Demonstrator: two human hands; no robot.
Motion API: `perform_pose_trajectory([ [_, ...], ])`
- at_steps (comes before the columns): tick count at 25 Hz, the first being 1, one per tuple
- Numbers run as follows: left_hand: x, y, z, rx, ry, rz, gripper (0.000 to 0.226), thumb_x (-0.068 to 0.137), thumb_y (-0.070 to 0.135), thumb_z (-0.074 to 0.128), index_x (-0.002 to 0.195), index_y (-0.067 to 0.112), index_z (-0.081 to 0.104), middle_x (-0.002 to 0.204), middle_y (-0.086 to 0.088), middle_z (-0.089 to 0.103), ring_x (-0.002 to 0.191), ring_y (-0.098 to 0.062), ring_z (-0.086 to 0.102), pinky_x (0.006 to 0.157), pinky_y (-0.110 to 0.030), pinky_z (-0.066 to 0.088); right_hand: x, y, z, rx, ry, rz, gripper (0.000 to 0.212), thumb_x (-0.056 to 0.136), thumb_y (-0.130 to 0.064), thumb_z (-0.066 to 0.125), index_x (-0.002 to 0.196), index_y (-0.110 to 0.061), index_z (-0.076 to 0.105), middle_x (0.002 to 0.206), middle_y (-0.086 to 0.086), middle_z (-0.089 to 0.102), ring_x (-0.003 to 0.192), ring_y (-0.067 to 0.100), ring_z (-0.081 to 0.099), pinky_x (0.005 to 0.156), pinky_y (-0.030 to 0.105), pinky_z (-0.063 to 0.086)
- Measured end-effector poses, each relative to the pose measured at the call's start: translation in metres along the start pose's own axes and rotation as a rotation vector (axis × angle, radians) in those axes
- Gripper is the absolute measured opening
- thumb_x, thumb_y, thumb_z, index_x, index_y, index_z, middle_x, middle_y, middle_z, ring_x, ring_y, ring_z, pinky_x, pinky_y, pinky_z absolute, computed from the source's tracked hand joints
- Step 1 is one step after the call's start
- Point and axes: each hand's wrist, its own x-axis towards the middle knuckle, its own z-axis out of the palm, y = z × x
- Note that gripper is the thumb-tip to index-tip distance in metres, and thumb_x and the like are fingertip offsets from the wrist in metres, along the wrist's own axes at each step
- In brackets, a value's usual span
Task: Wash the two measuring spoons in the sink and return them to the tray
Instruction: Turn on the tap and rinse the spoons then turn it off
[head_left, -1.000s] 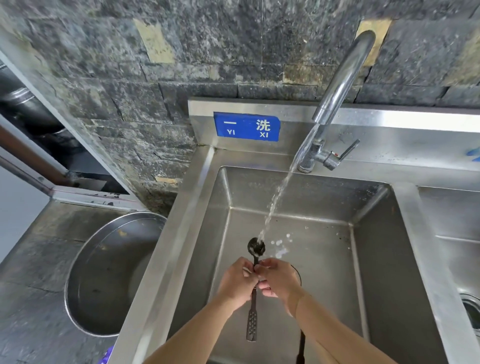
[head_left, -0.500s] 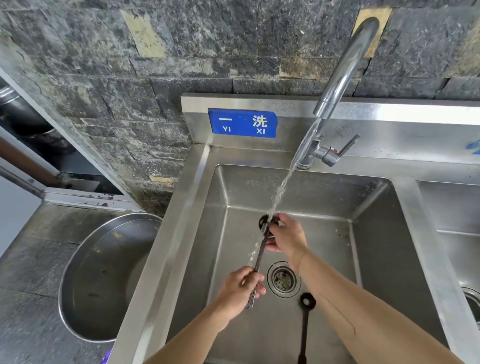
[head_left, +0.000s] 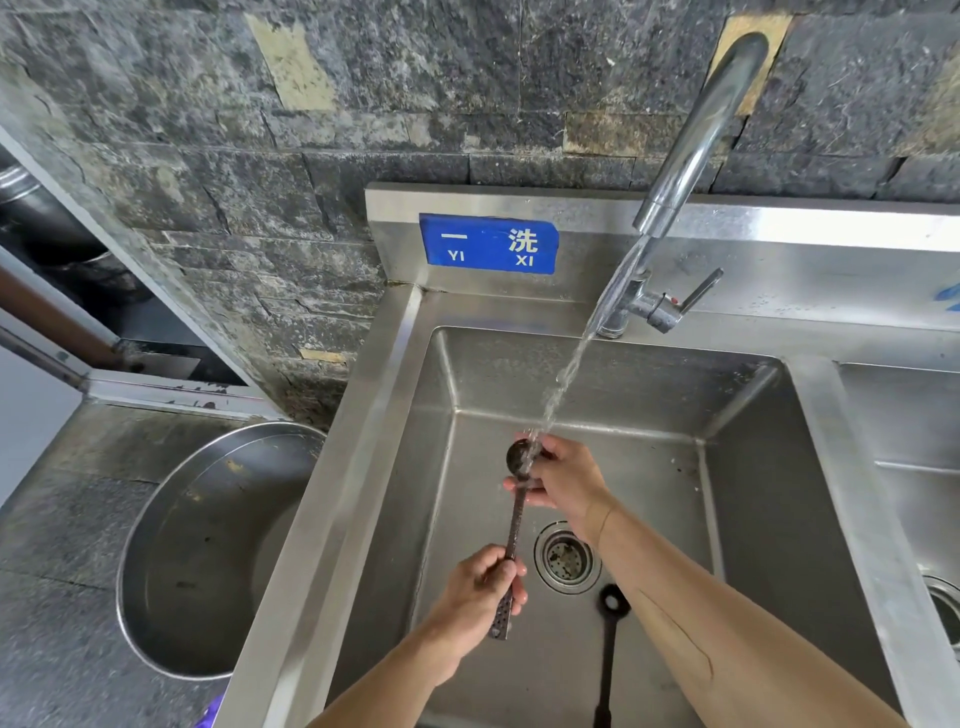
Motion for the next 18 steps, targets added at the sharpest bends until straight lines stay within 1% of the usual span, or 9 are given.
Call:
perform_pose_trajectory([
  [2, 0.000, -0.001, -0.002, -0.006, -0.002, 0.001, 0.018, 0.102, 0.008, 0.041, 0.102, -0.002, 0.056, 0.072, -0.007, 0.058, 0.064, -0.017, 0.051, 0.061, -0.021, 0.042, -0.004, 0.001, -0.004, 0.078, -0.060, 0.011, 0.042, 0.090, 0.012, 0.056, 0.117, -0.017, 0.069, 0.109, 0.015, 0.070, 0.081, 0.028, 0.077, 0.067, 0.031, 0.063],
  [4, -0.002, -0.002, -0.001, -0.011, -0.022, 0.006, 0.017, 0.102, 0.008, 0.042, 0.099, 0.000, 0.057, 0.073, -0.008, 0.059, 0.064, -0.017, 0.053, 0.058, -0.018, 0.043, -0.008, 0.001, -0.005, 0.031, 0.026, -0.026, 0.032, 0.092, 0.002, 0.061, 0.114, -0.018, 0.071, 0.108, 0.017, 0.072, 0.076, 0.029, 0.077, 0.064, 0.031, 0.063],
  [6, -0.005, -0.003, 0.002, -0.031, -0.013, 0.003, 0.017, 0.101, 0.009, 0.044, 0.097, 0.001, 0.059, 0.072, -0.009, 0.060, 0.062, -0.016, 0.054, 0.053, -0.017, 0.043, -0.012, 0.003, -0.005, -0.029, 0.049, -0.026, 0.029, 0.098, -0.008, 0.055, 0.124, -0.017, 0.065, 0.107, 0.015, 0.071, 0.075, 0.028, 0.077, 0.064, 0.032, 0.063],
  [7, -0.005, -0.004, 0.003, -0.045, 0.012, 0.002, 0.017, 0.101, 0.009, 0.044, 0.097, 0.000, 0.059, 0.071, -0.009, 0.060, 0.060, -0.016, 0.053, 0.051, -0.017, 0.042, -0.015, 0.005, -0.005, -0.014, -0.008, -0.016, 0.032, 0.099, -0.009, 0.053, 0.129, -0.018, 0.059, 0.110, 0.014, 0.069, 0.079, 0.028, 0.077, 0.067, 0.032, 0.063],
  [9, -0.003, -0.008, 0.002, -0.040, 0.078, 0.015, 0.018, 0.100, 0.010, 0.047, 0.097, -0.001, 0.060, 0.069, -0.009, 0.060, 0.060, -0.017, 0.052, 0.051, -0.020, 0.041, -0.021, 0.009, -0.007, 0.055, -0.141, 0.008, 0.046, 0.096, -0.007, 0.058, 0.136, -0.029, 0.047, 0.116, 0.012, 0.068, 0.087, 0.026, 0.077, 0.073, 0.033, 0.063],
  [11, 0.000, -0.011, 0.002, 0.044, 0.151, 0.062, 0.017, 0.098, 0.011, 0.052, 0.096, 0.001, 0.066, 0.070, -0.008, 0.063, 0.060, -0.016, 0.053, 0.057, -0.022, 0.044, -0.027, 0.011, -0.009, 0.019, -0.146, 0.009, 0.057, 0.089, -0.009, 0.070, 0.133, -0.034, 0.044, 0.112, 0.013, 0.072, 0.087, 0.026, 0.077, 0.076, 0.038, 0.063],
  [14, 0.002, -0.011, 0.001, 0.138, 0.304, 0.131, 0.014, 0.091, 0.013, 0.064, 0.096, 0.015, 0.076, 0.073, -0.003, 0.071, 0.065, -0.012, 0.060, 0.067, -0.018, 0.047, -0.028, 0.009, -0.005, -0.095, -0.021, 0.000, 0.041, 0.085, -0.017, 0.075, 0.120, -0.020, 0.052, 0.103, 0.013, 0.073, 0.087, 0.028, 0.076, 0.074, 0.045, 0.063],
  [16, 0.006, -0.008, 0.000, 0.032, 0.378, 0.123, 0.018, 0.086, 0.014, 0.071, 0.102, 0.019, 0.077, 0.081, 0.006, 0.075, 0.073, -0.005, 0.067, 0.072, -0.012, 0.048, -0.025, 0.002, -0.003, -0.056, -0.042, 0.007, 0.030, 0.093, -0.016, 0.065, 0.119, -0.012, 0.052, 0.103, 0.017, 0.074, 0.088, 0.029, 0.075, 0.075, 0.043, 0.063],
  [18, 0.011, -0.004, -0.004, -0.126, 0.384, 0.046, 0.018, 0.083, 0.020, 0.074, 0.100, 0.027, 0.076, 0.076, 0.016, 0.071, 0.068, -0.001, 0.065, 0.069, -0.012, 0.050, -0.021, -0.007, -0.005, 0.033, -0.116, 0.008, 0.022, 0.095, -0.010, 0.060, 0.117, -0.007, 0.056, 0.109, 0.013, 0.074, 0.091, 0.027, 0.076, 0.075, 0.037, 0.063],
])
